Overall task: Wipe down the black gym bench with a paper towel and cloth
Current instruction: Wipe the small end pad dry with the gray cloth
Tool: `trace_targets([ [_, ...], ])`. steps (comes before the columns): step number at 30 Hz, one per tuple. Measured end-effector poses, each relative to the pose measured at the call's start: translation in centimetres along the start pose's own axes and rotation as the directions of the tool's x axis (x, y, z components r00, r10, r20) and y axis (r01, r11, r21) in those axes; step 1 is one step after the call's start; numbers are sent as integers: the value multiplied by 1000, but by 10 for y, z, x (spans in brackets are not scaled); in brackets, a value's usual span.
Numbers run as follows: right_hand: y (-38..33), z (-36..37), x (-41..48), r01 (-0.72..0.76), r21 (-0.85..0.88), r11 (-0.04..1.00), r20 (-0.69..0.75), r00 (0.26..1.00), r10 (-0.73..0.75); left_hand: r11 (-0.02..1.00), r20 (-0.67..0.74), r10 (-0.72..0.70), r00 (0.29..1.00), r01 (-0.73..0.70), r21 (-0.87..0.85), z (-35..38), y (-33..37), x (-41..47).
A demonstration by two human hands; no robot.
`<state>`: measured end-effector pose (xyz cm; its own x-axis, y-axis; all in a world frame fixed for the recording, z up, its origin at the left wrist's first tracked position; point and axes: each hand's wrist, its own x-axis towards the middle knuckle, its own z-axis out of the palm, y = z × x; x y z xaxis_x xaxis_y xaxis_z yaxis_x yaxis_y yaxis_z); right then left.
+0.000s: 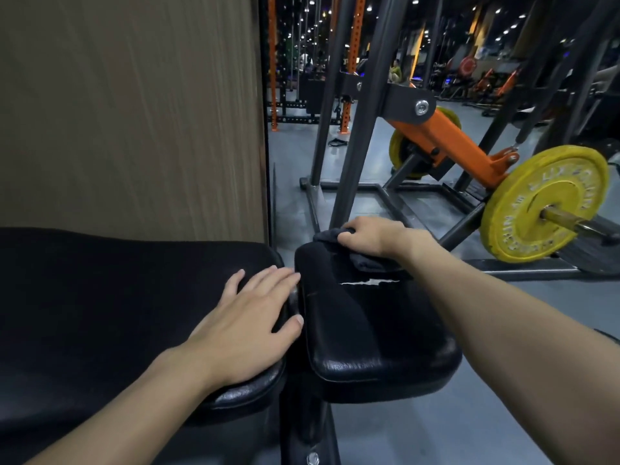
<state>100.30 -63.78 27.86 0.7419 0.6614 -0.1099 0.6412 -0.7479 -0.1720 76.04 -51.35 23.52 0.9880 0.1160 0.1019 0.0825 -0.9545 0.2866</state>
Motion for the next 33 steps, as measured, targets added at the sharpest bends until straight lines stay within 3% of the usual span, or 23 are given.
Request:
trace_targets([
  [7,-48,8,8,109,-85,990,24,994,-107,995,-98,-33,995,24,-97,1,-3,1],
  [12,-79,21,-11,263,-230,937,53,965,-257,991,-139,-42,989,23,-130,-1,-3,0],
  [21,-77,31,-67,332,-242,912,12,941,-339,991,-175,-49,983,25,-133,-1,-6,1],
  [27,-80,38,-134,387,-262,884,-9,915,-403,963,-182,-115,976,65,-261,-7,-1,-4],
  [33,-73,54,-188,502,-340,795,-77,828,-555,953,-131,-125,983,82,-293,-11,4,-9],
])
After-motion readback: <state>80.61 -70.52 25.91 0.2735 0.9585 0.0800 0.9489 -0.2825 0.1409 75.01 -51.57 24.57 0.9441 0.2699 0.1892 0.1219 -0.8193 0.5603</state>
